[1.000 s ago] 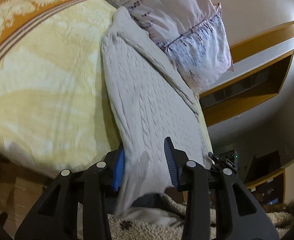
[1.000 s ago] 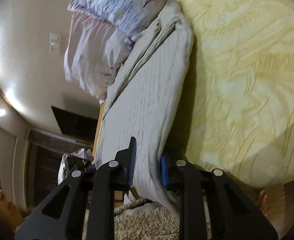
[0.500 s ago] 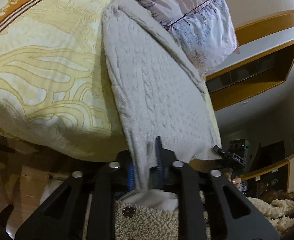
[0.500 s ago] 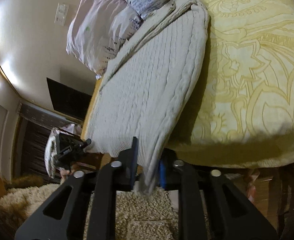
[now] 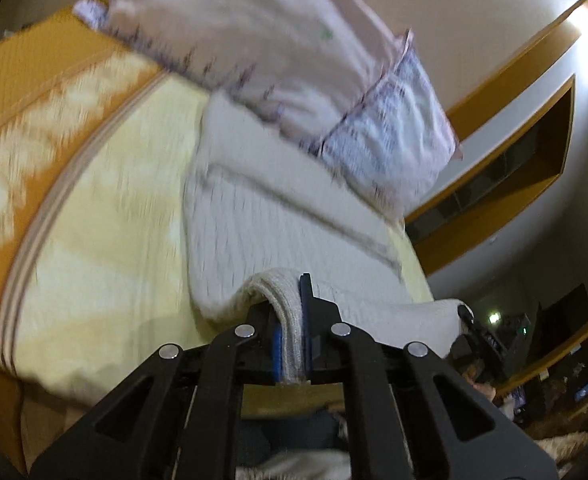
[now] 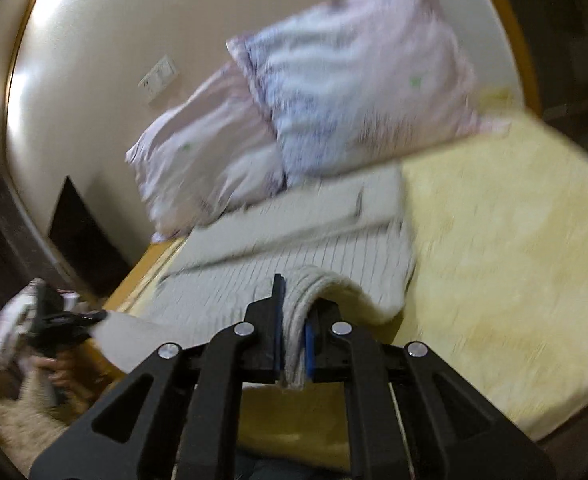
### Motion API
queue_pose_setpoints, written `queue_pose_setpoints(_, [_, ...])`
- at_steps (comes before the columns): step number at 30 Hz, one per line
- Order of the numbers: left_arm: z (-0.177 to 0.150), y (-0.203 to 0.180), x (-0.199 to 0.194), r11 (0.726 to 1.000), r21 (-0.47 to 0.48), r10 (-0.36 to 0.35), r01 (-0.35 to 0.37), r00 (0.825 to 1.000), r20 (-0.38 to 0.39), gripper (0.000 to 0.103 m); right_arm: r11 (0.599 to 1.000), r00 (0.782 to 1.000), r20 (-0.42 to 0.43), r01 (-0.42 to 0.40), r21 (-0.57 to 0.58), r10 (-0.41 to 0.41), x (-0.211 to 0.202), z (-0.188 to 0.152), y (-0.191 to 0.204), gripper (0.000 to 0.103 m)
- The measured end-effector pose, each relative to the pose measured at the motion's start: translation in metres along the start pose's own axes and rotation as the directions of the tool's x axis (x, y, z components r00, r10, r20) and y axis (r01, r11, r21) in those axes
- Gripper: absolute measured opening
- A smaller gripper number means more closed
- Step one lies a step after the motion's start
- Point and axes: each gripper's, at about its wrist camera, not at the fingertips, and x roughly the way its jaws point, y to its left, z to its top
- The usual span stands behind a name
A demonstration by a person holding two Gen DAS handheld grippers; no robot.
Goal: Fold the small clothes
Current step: 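Grasp the hem with both grippers and lift it toward the collar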
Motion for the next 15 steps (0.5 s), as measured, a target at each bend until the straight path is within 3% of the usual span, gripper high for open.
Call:
queue_pose_setpoints(4, [0.032,-0.012,0.012,0.999,0.045,0.015,-0.017,0.999,0.047,0.006,0.997,0.997,0.069,0.029,-0.077,-0.023,0.011,0.02,0.012,0.007])
queue_pose_setpoints(15, [0.101,-0.023,0.053,0.994,0.085,0.059,-0.067,0.993,0.101,0.006,0.988,0.991,0.118,0.077,-0.132,-0.061,0.053,0.072,0.015,0.007])
